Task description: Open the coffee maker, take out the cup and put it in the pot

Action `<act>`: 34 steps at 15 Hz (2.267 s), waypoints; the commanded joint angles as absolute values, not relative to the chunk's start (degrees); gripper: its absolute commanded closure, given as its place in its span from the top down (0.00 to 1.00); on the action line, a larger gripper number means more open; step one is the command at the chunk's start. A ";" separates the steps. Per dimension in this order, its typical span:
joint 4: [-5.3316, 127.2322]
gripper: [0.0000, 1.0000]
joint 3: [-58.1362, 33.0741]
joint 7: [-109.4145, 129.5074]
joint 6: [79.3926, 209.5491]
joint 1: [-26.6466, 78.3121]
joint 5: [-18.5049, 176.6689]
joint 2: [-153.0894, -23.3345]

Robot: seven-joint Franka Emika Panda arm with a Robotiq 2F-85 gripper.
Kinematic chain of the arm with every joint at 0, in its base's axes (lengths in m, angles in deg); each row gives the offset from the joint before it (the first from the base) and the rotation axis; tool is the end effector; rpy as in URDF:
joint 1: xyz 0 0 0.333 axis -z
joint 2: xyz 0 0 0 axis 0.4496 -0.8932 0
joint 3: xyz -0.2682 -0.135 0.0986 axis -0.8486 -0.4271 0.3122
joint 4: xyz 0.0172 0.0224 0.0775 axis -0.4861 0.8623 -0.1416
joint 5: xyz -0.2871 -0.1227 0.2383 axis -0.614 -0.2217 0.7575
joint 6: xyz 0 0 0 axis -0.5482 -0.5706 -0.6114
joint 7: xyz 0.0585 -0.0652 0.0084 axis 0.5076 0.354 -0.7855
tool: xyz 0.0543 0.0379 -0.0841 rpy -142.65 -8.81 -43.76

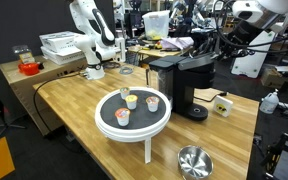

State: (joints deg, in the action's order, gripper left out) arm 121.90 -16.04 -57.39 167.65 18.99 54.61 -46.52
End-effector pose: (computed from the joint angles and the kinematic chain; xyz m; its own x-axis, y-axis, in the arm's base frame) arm 0.4191 0.0206 0.4280 0.0974 0.9921 -0.0792 0.8486 -0.0413 0.5274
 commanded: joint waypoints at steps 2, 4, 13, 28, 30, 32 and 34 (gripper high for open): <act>120.45 0.00 -14.27 -60.00 169.12 20.28 54.98 -46.92; 120.44 0.00 -14.13 -60.48 169.19 20.17 55.05 -46.65; 118.78 0.00 -12.85 -61.49 169.53 19.75 54.94 -48.80; 108.41 0.00 -12.29 -72.09 168.48 19.27 56.30 -56.21; 106.46 0.00 -12.36 -72.89 168.59 19.41 56.68 -57.93; 103.94 0.00 -12.52 -73.80 168.57 19.59 57.08 -60.08; 101.27 0.00 -12.61 -74.93 168.58 19.69 58.22 -62.32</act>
